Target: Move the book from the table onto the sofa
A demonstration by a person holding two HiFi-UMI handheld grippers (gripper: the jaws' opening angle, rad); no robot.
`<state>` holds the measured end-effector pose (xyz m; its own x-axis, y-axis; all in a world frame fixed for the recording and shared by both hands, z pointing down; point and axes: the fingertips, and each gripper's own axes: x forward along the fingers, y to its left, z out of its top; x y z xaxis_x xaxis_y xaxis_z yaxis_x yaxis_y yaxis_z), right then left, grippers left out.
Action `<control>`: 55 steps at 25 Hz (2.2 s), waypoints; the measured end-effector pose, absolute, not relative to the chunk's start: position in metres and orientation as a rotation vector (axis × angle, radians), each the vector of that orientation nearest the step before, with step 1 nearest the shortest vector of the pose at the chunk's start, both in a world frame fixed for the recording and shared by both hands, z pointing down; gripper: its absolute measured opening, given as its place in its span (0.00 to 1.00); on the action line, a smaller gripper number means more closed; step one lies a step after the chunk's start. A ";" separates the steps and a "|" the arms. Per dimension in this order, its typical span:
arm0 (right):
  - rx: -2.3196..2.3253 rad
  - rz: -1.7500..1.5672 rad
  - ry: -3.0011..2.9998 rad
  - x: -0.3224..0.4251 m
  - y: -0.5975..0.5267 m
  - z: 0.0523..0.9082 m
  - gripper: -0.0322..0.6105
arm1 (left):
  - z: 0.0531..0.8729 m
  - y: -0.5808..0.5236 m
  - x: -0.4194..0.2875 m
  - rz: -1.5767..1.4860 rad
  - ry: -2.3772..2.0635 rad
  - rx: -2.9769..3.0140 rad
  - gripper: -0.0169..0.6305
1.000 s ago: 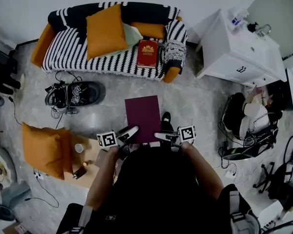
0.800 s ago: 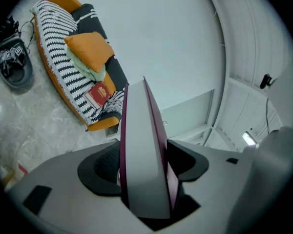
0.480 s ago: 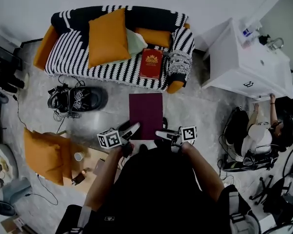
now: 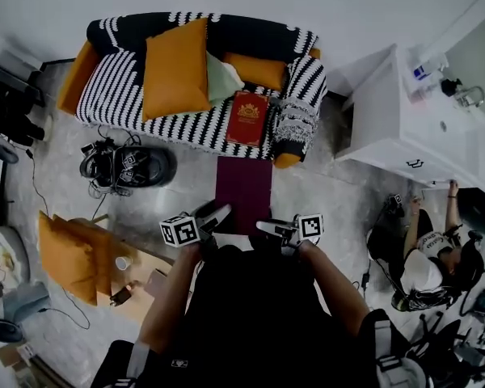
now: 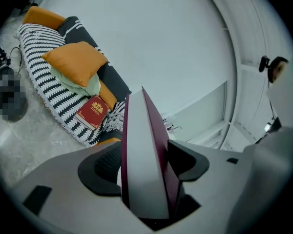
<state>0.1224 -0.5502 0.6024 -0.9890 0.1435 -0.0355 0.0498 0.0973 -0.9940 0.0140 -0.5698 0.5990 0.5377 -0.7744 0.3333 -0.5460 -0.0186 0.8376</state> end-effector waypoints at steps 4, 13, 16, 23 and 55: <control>-0.239 2.047 -2.246 0.123 -0.569 0.611 0.40 | 0.604 -0.587 0.013 -0.280 -1.165 1.652 0.48; -0.284 2.061 -2.153 0.106 -0.595 0.617 0.40 | 0.616 -0.618 -0.007 -0.319 -1.189 1.598 0.47; -0.251 2.060 -2.128 0.097 -0.607 0.623 0.40 | 0.621 -0.633 -0.015 -0.322 -1.158 1.591 0.47; -0.198 2.028 -2.153 0.053 -0.670 0.616 0.40 | 0.625 -0.699 -0.057 -0.316 -1.066 1.614 0.47; -0.017 2.011 -2.301 -0.034 -0.825 0.616 0.40 | 0.621 -0.865 -0.133 -0.200 -0.844 1.754 0.47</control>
